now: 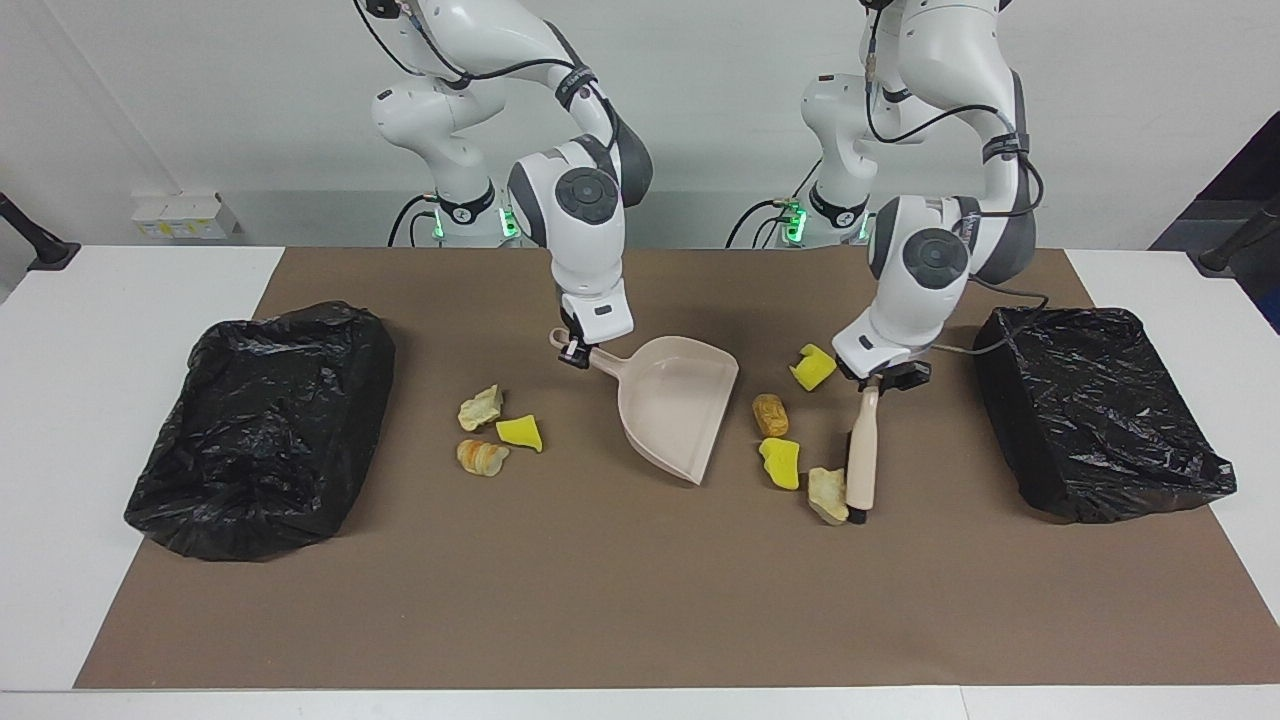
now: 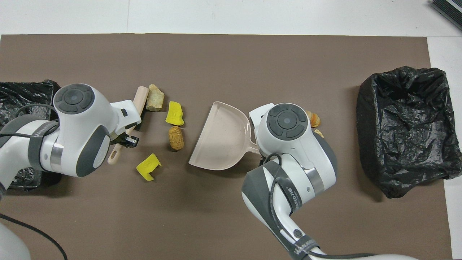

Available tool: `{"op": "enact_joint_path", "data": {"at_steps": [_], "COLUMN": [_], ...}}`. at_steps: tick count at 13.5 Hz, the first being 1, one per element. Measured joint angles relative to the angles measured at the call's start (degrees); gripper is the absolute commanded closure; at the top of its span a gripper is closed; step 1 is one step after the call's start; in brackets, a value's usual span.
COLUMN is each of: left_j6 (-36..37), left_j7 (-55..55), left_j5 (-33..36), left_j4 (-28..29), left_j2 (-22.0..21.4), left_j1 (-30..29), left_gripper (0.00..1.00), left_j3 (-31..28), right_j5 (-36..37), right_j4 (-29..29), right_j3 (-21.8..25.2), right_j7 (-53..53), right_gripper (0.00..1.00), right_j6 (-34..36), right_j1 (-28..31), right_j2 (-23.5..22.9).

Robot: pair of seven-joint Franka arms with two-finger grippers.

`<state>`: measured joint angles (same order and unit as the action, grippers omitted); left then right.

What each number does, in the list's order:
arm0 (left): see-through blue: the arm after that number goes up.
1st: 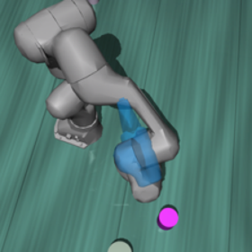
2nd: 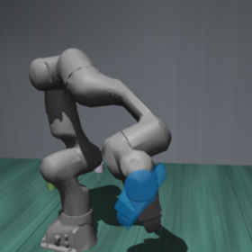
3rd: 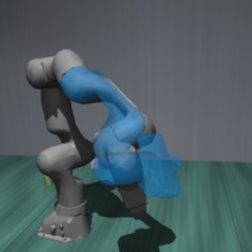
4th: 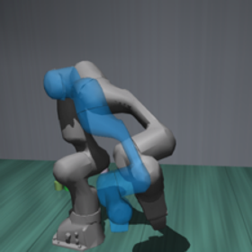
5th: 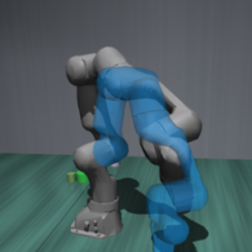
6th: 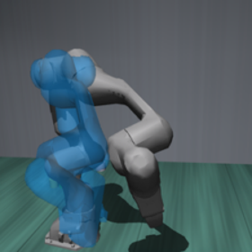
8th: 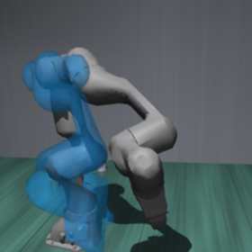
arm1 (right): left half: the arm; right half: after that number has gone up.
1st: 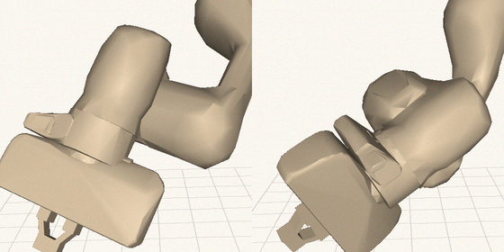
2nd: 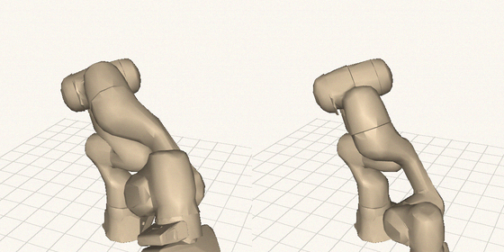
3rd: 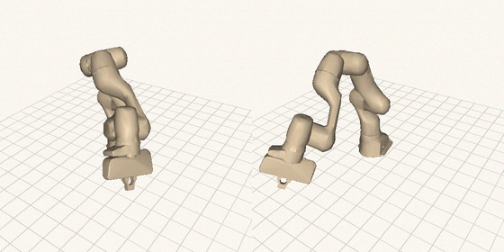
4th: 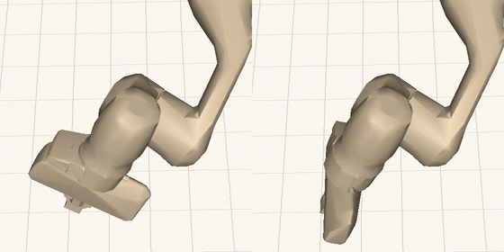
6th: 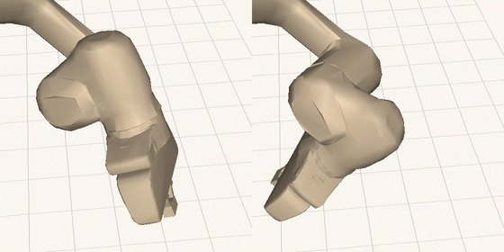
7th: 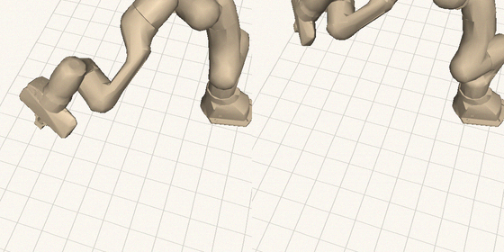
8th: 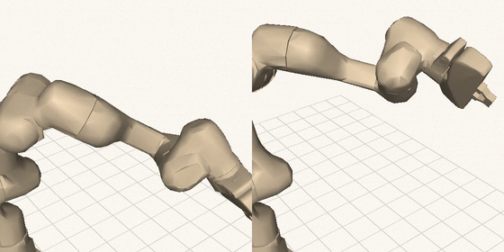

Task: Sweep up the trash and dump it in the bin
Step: 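Sweep scraps into the dustpan with the left gripper's brush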

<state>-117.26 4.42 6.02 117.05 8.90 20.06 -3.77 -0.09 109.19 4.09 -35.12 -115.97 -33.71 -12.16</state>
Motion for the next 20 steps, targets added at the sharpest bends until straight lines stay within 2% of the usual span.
{"op": "enact_joint_path", "data": {"at_steps": [2, 8, 13, 16, 20], "left_j6": [0.0, 0.0, 2.6, 6.4, 16.1], "left_j7": [0.0, -0.6, -1.9, -4.0, -8.6], "left_j5": [-0.6, -5.4, -10.6, -10.9, -10.9], "left_j4": [1.3, 3.9, 3.4, 1.7, 1.4], "left_j2": [-0.9, -3.3, -5.0, -6.7, -11.9], "left_j1": [2.2, 10.3, 16.2, 16.4, 13.0], "left_gripper": [1.0, 1.0, 1.0, 1.0, 1.0], "left_j3": [0.0, 0.2, 0.2, -0.3, -1.5], "right_j5": [0.0, 0.0, 0.0, 0.0, 0.0], "right_j4": [1.3, 1.8, 1.8, 1.8, 1.8], "right_j3": [0.0, -0.1, 0.0, 0.0, 0.0], "right_j7": [2.2, 4.8, 6.0, 6.2, 6.2], "right_gripper": [1.0, 1.0, 1.0, 1.0, 1.0], "right_j6": [-2.1, -2.4, -2.4, -2.4, -2.4], "right_j1": [-1.2, -1.7, -1.8, -1.9, -1.9], "right_j2": [-0.5, -0.7, -0.7, -0.7, -0.7]}}
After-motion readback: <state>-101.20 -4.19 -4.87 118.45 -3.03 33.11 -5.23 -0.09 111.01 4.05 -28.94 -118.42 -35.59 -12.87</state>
